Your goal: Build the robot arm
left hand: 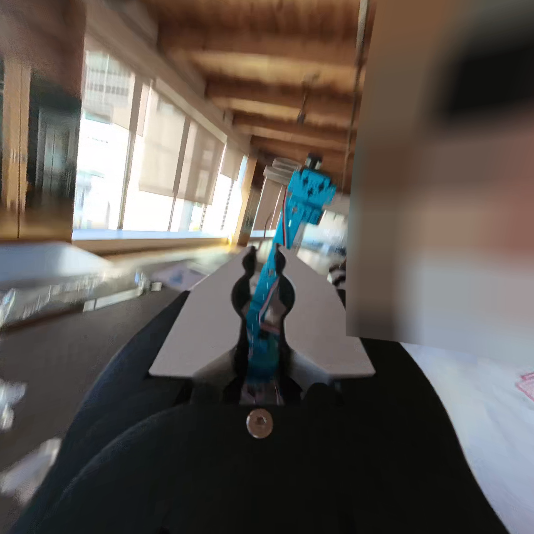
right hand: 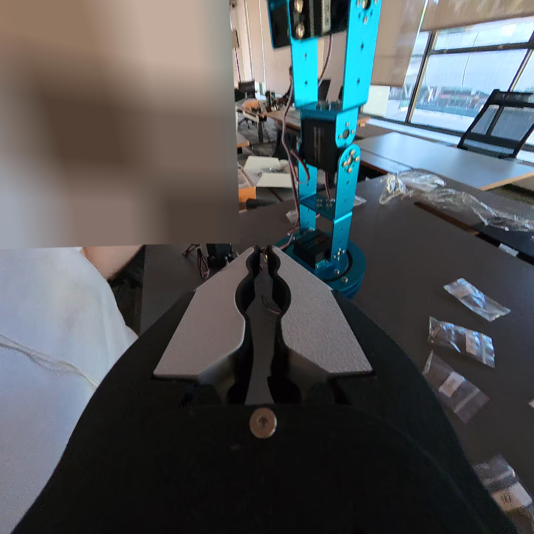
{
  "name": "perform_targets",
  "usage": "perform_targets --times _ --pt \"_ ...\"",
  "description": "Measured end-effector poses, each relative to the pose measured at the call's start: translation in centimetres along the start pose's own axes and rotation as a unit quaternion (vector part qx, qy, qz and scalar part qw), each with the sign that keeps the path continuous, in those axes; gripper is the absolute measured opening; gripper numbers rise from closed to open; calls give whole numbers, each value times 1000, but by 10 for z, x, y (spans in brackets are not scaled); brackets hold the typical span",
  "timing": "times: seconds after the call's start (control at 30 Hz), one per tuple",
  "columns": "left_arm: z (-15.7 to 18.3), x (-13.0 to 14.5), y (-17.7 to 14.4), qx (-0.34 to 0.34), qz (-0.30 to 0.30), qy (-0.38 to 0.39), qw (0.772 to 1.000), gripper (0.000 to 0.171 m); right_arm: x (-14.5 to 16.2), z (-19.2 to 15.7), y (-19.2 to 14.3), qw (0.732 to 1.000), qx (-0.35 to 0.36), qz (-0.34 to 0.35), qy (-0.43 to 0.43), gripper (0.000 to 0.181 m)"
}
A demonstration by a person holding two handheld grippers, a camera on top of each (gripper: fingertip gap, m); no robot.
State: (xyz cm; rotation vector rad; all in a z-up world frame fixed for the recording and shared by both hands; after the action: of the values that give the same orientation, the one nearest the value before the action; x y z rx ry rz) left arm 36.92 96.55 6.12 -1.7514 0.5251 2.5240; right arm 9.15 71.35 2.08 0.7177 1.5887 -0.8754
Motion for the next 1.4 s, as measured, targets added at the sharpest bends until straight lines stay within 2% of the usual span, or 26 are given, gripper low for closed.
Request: perform_targets --times 0.03,0.07,0.13,0.27,0.4,0.63,0.77,0.83,1.0,1.13,1.2,1.3,1.4 --pt "3 10 -6 -27 -55 -18 998 24 4 -1 -1 1000 4 -17 3 3" --pt "7 22 -10 -52 -119 -32 991 30 7 -1 -2 999 10 -31 6 3" --pt "18 49 -16 -109 -249 -44 961 46 10 -3 -3 998 23 -51 6 3" --pt "35 84 -14 -174 -402 -29 899 68 7 -10 -7 998 40 -49 -10 3" --pt "41 112 -4 -184 -506 -15 843 74 9 -12 -8 999 31 -36 -4 3" --pt "35 132 12 -189 -654 1 733 59 15 -1 -20 999 8 -45 -12 3" --pt "29 138 18 -188 -717 4 672 54 18 4 -32 1000 2 -24 -2 3" --pt "27 141 20 -191 -737 2 648 52 22 7 -39 1000 -1 -19 3 3" --pt "25 148 17 -202 -755 -36 623 55 30 17 -53 1000 -3 -4 19 3" --pt "21 151 15 -204 -747 -90 626 56 34 20 -58 1000 -7 6 28 3" --pt "19 152 15 -203 -749 -112 620 57 37 21 -59 999 -8 7 30 3" --pt "17 155 16 -200 -767 -127 597 57 39 21 -60 999 -14 11 36 3" --pt "17 158 18 -195 -793 -127 562 57 41 19 -60 999 -19 12 40 3"
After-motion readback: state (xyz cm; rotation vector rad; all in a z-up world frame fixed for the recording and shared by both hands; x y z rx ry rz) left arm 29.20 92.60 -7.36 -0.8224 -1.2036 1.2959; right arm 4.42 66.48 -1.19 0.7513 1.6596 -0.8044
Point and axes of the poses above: each gripper's, where its closed fingertips meet, y out along the fingers, x out of its underside, z = x × y across the jaws, the point moved 8 cm from there along -y, back along the fingers, and after that the axes turned 3 degrees about -x, right-handed, at the moved point
